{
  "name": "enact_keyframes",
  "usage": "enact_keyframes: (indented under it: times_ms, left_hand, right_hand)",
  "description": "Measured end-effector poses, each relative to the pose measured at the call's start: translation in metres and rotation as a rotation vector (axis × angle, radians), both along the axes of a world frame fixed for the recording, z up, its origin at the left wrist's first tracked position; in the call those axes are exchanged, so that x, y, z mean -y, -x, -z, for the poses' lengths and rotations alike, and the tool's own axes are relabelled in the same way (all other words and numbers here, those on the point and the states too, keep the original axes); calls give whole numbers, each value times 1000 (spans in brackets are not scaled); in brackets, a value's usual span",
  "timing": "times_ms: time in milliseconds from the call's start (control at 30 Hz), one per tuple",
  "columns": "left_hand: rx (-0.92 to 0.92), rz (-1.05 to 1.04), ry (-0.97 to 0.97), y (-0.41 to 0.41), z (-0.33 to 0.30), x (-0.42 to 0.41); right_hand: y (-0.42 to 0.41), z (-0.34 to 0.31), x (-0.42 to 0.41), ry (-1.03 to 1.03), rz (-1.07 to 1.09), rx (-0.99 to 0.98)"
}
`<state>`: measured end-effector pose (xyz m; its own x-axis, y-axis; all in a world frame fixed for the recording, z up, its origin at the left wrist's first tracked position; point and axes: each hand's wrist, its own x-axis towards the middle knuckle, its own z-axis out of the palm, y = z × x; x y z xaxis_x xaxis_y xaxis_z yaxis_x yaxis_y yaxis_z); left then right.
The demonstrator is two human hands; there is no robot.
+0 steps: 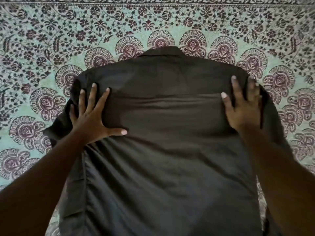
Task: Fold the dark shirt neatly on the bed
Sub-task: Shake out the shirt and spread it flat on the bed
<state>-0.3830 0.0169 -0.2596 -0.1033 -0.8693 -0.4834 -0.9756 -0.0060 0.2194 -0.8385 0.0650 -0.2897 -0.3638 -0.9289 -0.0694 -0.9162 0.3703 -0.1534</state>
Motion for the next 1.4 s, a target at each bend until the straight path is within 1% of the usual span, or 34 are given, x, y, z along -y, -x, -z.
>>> enact_keyframes:
  times_ms: [67, 100, 133, 200, 233, 267, 333, 367, 433, 467, 500, 567, 600, 633, 667, 700, 733, 767, 800, 833, 867, 900, 967, 1000, 1067, 1133, 1167, 1200, 1267, 1300, 1333, 1367, 1400]
  left_hand:
    - [4, -22, -8, 1, -2, 1]
    - [5, -19, -20, 3, -4, 2]
    - [7, -16, -24, 3, -4, 2]
    - [8, -17, -27, 2, -5, 3]
    - [9, -11, -26, 1, -5, 2]
    - [8, -4, -21, 0, -5, 2]
    - [-7, 1, -5, 0, -2, 1]
    - [-4, 2, -3, 0, -1, 0]
    - [19, -4, 1, -1, -1, -1]
    - [33, -1, -3, -1, -3, -1]
    - [45, 0, -10, 1, -4, -2]
    - [83, -1, -40, 7, -6, 1]
    - [95, -7, -43, 13, -10, 1]
    - [87, -1, -2, 21, -13, -4]
    - [62, 17, 82, 30, -15, -15]
    - [6, 29, 180, 39, -14, -32]
    - [-58, 29, 261, 48, -12, -58]
    - [-99, 37, 307, 54, -8, -88]
    - [-96, 68, 318, 55, -3, -119]
    - [-52, 104, 320, 48, 3, -144]
    - [5, 113, 312, 35, 9, -163]
    - [51, 82, 309, 18, 15, -176]
    - [97, -54, 283, -9, 19, -185]
    - [109, -127, 247, -17, 18, -187]
    - [139, -247, 222, -13, 16, -187]
    - [135, -278, 285, 13, 11, -186]
    - [90, -234, 312, 29, 8, -187]
    - [39, -134, 319, 43, 9, -190]
    - [0, 69, 304, 56, 16, -203]
    - [12, 101, 297, 54, 21, -212]
    - [26, 74, 300, 45, 25, -221]
    - [41, 6, 314, 32, 26, -231]
    - [57, -73, 335, 18, 27, -243]
  right_hand:
    - [-18, -10, 8, 4, 88, 2]
    - [-36, -17, 9, 35, 83, -9]
    - [-59, -23, 7, 76, 33, -27]
    - [-113, -31, -4, 147, -195, 13]
    - [-140, -31, -14, 132, -320, 68]
    - [-163, -30, -25, 75, -426, 107]
    - [-181, -21, -49, -40, -524, 116]
    - [-173, -14, -56, -54, -538, 88]
    - [-137, -2, -62, -45, -472, -20]
    - [-114, 2, -64, -46, -390, -79]
    - [-91, 4, -68, -43, -268, -84]
    - [-57, 4, -72, 16, 11, 28]
    - [-56, 3, -70, 27, 106, 73]
    - [-66, -1, -69, 22, 150, 65]
    - [-84, -4, -69, 32, 123, 28]
    - [-108, -7, -71, 51, 18, 0]
    - [-132, -9, -78, 67, -148, 6]
    - [-150, -9, -88, 59, -336, 35]
    - [-163, -6, -102, 32, -484, 50]
    - [-168, -2, -115, 4, -543, 40]
    - [-166, 4, -126, -3, -501, 15]
    - [-159, 7, -135, 4, -375, 3]
    - [-139, 4, -140, 9, -69, -15]
    - [-129, 2, -141, 0, 41, -23]
    - [-114, -4, -140, -40, 169, 26]
    - [-120, -11, -138, -38, 198, 65]
    - [-131, -14, -139, -8, 158, 41]
    - [-145, -16, -140, 28, 69, 20]
    - [-174, -15, -149, 22, -260, 36]
    - [-182, -11, -160, -16, -426, 40]
    - [-182, -7, -171, -49, -513, 22]
    - [-174, -3, -180, -51, -503, -8]
    - [-160, 0, -187, -34, -409, -37]
